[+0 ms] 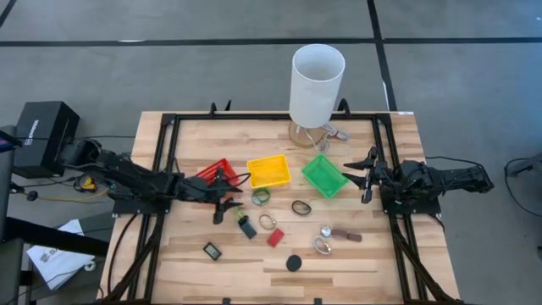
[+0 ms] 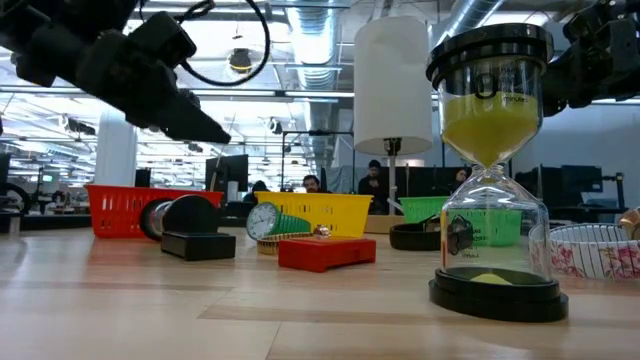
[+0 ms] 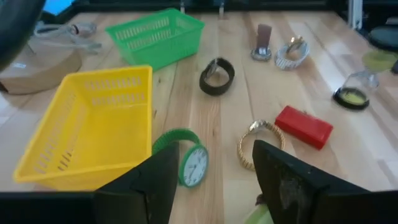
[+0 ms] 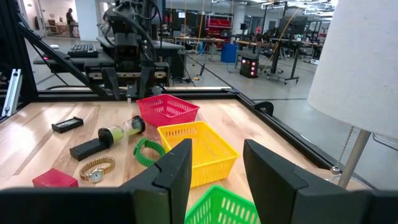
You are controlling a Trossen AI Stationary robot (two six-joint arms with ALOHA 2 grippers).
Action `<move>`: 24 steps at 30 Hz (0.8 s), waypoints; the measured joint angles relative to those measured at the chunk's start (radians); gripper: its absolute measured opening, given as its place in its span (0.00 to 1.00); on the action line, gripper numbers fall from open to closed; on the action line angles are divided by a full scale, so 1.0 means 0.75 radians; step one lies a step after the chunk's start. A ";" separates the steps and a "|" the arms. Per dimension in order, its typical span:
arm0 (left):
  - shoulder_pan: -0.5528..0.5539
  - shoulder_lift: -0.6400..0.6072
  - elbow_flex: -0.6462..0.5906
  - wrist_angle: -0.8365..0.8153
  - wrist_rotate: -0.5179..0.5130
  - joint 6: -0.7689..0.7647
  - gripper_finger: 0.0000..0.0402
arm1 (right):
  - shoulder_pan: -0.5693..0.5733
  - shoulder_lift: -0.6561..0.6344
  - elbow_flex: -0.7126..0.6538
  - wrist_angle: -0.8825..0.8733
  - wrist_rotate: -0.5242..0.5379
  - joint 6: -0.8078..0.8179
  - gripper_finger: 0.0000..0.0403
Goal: Pick & Place Office items
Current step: Put the left black hourglass into the red basket
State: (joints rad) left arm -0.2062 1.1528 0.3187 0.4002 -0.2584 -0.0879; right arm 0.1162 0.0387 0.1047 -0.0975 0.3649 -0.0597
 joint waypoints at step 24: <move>-0.014 0.078 0.000 0.103 -0.004 0.001 0.43 | 0.000 0.000 0.000 -0.002 0.000 0.001 0.34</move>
State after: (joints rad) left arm -0.2169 1.2110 0.3187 0.4778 -0.2611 -0.0872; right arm 0.1162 0.0387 0.1047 -0.0986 0.3649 -0.0593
